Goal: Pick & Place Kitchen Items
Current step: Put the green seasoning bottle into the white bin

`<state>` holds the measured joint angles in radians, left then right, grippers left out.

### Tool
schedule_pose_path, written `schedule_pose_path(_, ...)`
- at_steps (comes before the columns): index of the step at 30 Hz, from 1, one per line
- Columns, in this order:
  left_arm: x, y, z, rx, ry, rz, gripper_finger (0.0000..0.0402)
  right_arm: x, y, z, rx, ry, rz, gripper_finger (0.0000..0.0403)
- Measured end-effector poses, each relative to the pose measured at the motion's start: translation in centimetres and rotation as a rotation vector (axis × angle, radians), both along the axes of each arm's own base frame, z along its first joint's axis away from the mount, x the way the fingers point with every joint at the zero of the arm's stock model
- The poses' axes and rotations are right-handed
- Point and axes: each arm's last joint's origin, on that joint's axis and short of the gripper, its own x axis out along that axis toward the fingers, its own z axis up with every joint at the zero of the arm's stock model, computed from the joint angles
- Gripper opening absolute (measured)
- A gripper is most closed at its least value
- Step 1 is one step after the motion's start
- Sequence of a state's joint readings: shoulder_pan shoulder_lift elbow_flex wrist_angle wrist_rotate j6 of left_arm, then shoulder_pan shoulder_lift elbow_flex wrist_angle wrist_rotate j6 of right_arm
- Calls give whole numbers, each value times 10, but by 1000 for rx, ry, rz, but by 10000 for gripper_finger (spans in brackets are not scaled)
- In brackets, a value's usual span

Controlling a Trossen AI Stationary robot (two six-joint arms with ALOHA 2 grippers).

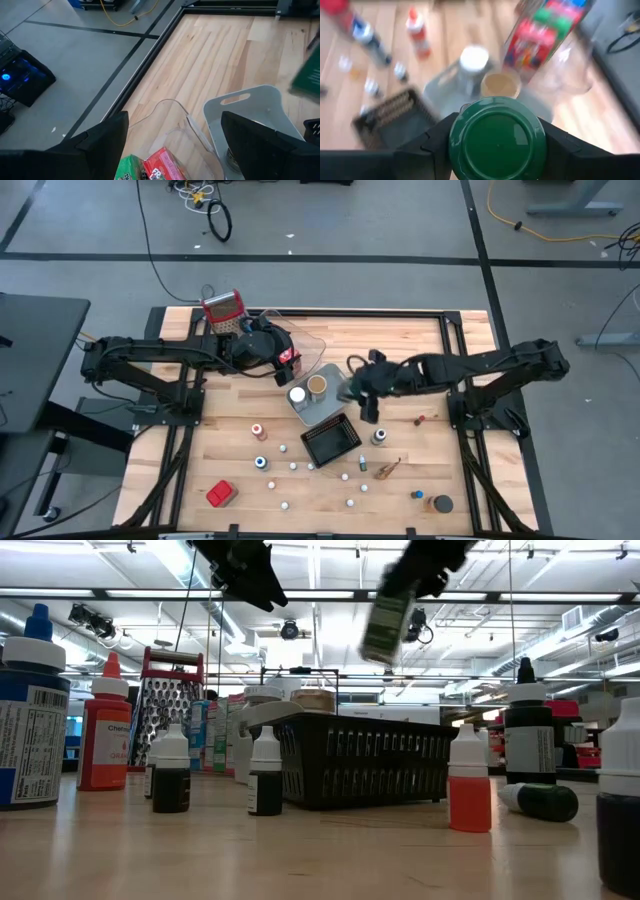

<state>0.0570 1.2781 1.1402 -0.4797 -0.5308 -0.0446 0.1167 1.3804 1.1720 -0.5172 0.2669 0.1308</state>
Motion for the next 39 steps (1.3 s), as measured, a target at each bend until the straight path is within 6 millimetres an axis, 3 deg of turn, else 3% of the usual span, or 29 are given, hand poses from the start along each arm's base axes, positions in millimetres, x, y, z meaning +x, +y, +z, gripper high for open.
schedule_pose_path(4,0,0,0,18,15,-14,327,12,-16,-6,20,-67,-17,207)
schedule_pose_path(13,0,0,0,34,30,-29,327,32,-43,-38,31,-8,-117,209)
schedule_pose_path(28,0,-1,0,21,32,-60,327,53,-57,-81,41,108,-171,209)
schedule_pose_path(33,0,-1,0,21,32,-59,327,61,-63,-107,44,181,-188,209)
schedule_pose_path(39,0,-1,0,21,31,-59,327,70,-66,-119,51,165,-182,209)
